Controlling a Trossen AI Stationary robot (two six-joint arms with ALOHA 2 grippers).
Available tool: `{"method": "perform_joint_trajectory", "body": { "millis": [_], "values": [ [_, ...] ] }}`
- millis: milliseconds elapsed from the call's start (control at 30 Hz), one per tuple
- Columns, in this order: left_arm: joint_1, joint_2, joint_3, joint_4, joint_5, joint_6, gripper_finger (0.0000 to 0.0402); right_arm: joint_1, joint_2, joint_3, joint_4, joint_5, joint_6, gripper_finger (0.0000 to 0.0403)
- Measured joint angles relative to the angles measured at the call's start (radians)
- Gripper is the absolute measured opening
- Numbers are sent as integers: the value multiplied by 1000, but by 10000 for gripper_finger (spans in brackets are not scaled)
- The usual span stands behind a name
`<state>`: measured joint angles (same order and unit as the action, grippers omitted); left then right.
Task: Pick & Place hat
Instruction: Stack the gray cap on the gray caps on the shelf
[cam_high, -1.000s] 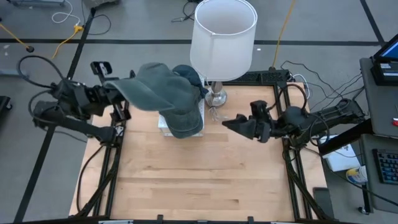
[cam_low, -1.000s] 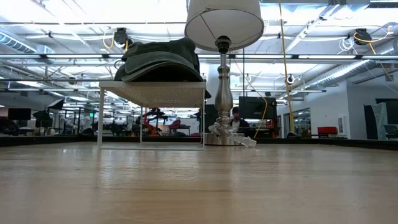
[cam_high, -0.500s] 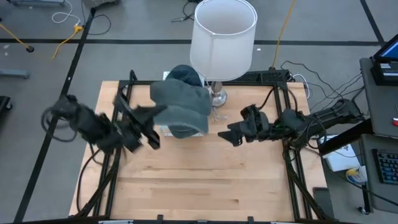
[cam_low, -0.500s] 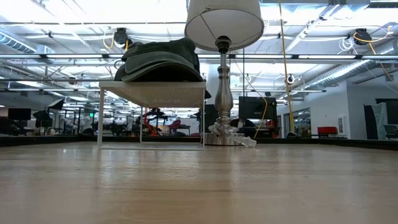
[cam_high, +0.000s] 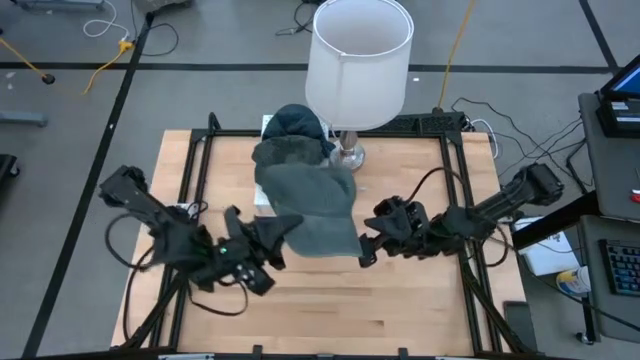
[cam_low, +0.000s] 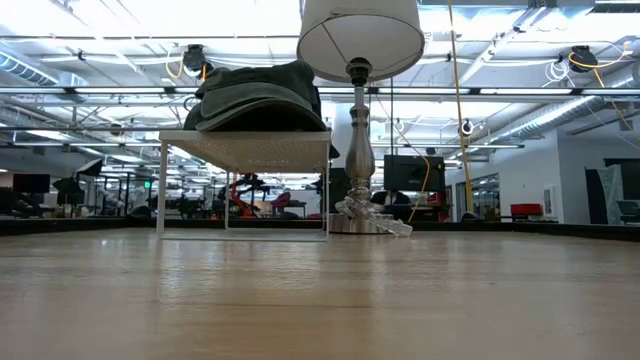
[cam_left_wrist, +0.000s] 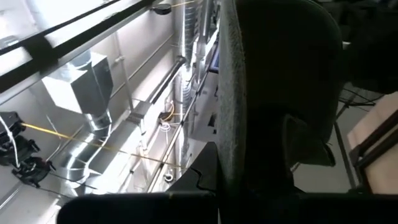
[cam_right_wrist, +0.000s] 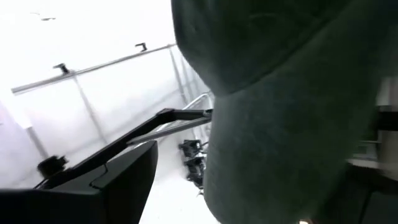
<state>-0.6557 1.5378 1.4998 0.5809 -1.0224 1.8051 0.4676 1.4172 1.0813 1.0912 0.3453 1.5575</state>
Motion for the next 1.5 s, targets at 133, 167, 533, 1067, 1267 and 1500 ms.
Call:
{"method": "perform_joint_trajectory", "body": {
  "millis": [133, 167, 533, 1067, 1267, 1500],
  "values": [
    [-2, 40, 0, 12, -1, -32, 8, 17, 43, 0, 99, -3, -14, 325],
    [-3, 49, 0, 20, -1, -35, 8, 25, 47, 0, 106, -5, -14, 319],
    [-23, 79, 0, 2, -34, -274, 56, 91, 57, 0, 38, -77, -127, 65],
    [-118, 74, -1, -559, -13, -1450, 145, 133, -28, -2, -109, -431, -291, 6],
    [-154, 61, -2, -678, 8, -1778, 177, 131, -103, 0, -430, -593, -322, 5],
    [-151, -19, -1, -734, 122, -2127, 222, 135, -191, 1, -858, -649, -465, 5]
  ]
}}
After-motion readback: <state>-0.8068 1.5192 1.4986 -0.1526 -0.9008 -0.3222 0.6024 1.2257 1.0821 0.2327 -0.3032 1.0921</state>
